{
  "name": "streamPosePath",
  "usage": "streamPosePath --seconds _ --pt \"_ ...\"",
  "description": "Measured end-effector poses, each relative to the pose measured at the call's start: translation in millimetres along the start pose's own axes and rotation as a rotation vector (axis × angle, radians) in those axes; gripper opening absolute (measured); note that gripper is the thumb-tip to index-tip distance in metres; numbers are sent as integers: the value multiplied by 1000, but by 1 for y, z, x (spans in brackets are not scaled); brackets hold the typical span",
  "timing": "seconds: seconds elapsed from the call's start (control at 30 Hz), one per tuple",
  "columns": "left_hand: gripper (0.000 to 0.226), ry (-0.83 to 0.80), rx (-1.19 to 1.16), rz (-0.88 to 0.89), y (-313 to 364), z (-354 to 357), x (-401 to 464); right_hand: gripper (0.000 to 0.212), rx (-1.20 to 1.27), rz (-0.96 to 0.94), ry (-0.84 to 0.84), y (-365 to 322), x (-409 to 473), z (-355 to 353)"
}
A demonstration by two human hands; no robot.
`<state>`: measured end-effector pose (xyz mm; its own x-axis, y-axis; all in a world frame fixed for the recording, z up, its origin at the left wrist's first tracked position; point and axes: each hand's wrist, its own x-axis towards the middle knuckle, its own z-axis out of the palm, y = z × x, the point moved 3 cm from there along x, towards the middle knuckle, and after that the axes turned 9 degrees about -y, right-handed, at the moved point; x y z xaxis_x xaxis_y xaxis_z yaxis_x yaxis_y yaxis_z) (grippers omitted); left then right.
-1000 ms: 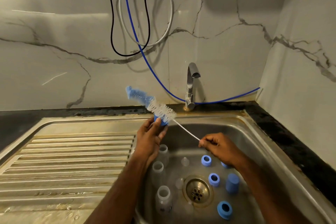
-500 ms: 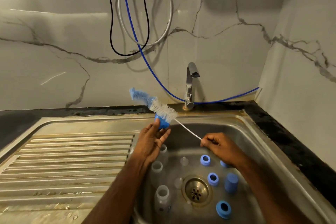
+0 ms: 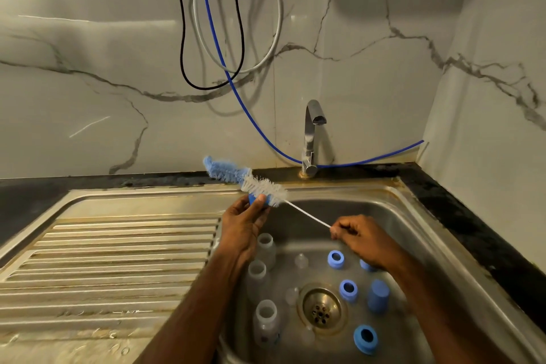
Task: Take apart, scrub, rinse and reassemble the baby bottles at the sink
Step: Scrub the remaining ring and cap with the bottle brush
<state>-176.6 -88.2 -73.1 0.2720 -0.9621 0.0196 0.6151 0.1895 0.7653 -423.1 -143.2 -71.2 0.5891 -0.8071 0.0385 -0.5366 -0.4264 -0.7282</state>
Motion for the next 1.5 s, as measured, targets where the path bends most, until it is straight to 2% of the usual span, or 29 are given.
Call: streamPosePath --seconds 0.13,0.2,0.33,0.43,0.53,0.67,0.73,0.83,0.97,1.07,1.17,1.27,1.33,1.43,1.5 --pt "51 -20 84 -28 -9 4 -2 20 -41 7 -41 -12 2 16" --pt "52 -4 55 -19 -7 3 -1 22 -21 14 -69 -11 2 10" --pt "49 -16 86 -10 -2 -2 1 22 -13 31 -18 -3 -1 2" --pt "47 -28 174 -28 -9 5 -2 20 -31 16 -54 -14 3 16" --pt "49 -29 155 -14 -6 1 -2 25 31 22 -105 -10 1 6" --pt "52 -38 181 -20 -6 -3 1 27 7 37 -48 -1 0 4" --pt "53 -36 217 -14 -10 1 0 24 27 39 -83 -9 3 15" --pt "50 -20 138 -7 -4 -2 -1 23 117 74 -176 -9 1 11" --pt "52 -43 182 -6 -2 -8 0 25 39 47 -78 -1 1 4" --pt "51 -47 265 -13 -12 4 -3 24 56 13 -79 -16 4 19" --pt "50 -24 148 0 -5 2 -3 23 155 37 -144 -13 1 10" --pt "50 -35 68 1 4 -8 -1 27 135 30 -148 -2 -4 2" --pt "46 -64 166 -14 -1 -3 -4 26 63 19 -100 -4 0 11" --pt "28 -79 352 2 -13 8 -8 24 33 -28 -63 -15 8 25" --pt "30 -76 497 52 -12 6 -5 24 83 -17 -86 -13 8 19"
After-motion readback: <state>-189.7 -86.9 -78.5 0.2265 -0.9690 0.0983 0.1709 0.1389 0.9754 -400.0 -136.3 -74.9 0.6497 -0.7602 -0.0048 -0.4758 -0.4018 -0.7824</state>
